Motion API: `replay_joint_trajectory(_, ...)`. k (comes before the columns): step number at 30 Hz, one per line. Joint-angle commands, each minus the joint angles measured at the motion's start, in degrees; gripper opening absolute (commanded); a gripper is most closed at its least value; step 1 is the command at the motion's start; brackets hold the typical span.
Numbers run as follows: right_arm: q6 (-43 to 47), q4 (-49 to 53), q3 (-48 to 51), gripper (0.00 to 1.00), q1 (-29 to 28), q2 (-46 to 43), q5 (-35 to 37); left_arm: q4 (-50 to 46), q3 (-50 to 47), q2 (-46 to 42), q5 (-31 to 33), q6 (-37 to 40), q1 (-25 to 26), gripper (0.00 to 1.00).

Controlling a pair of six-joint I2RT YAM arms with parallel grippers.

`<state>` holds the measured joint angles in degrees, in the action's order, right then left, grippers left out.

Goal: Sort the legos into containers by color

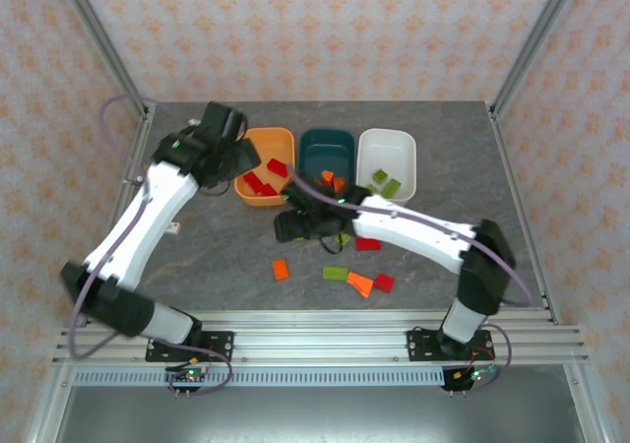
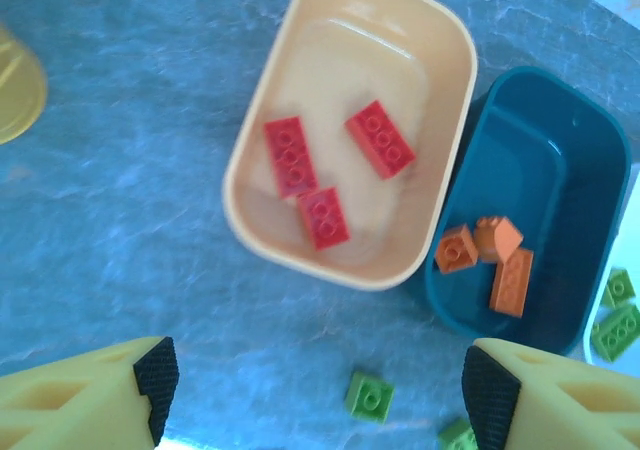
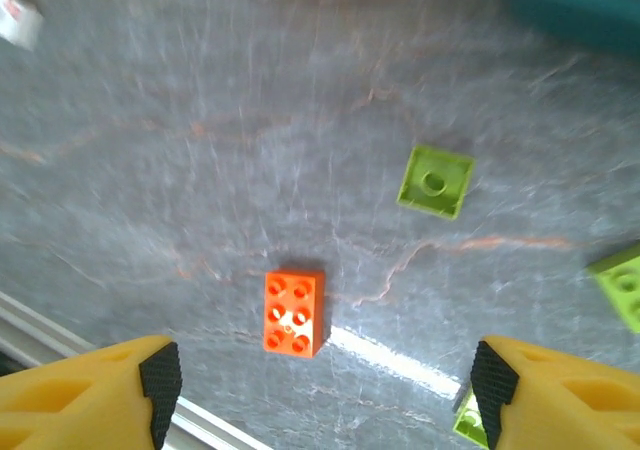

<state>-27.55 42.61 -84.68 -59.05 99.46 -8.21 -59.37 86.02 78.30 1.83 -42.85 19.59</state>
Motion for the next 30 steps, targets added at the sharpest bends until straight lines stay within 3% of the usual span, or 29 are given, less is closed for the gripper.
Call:
replay_joint_trajectory(1, -0.42, 9.43, -5.47, 0.78, -4.87, 7.37, 5.90, -1.20, -10.81, -9.01, -0.21, 1.80, -0.26, 0.80)
replay_joint_trajectory(7, -6.13, 11.87, -10.94, 0.76, -7.81, 17.91, 5.01, -2.94, -26.47, -29.46, -8.63, 2.12, -0.28, 0.81)
replay_joint_trajectory(13, -7.77, 11.97, -15.09, 0.66, -7.81, 25.13, 3.68, -9.07, -31.91, -41.56, -12.06, 1.15, -0.26, 0.82)
replay_joint_trajectory(23, -10.06, 11.09, -15.75, 0.39, -7.82, 28.16, 4.68, -10.99, -34.19, -45.85, -15.47, 1.36, -0.26, 0.82)
replay_joint_trajectory(30, -9.81, 12.42, -16.36, 0.25, -7.09, 24.13, 8.31, -3.61, -36.78, -46.28, -22.40, 0.29, -0.26, 0.82)
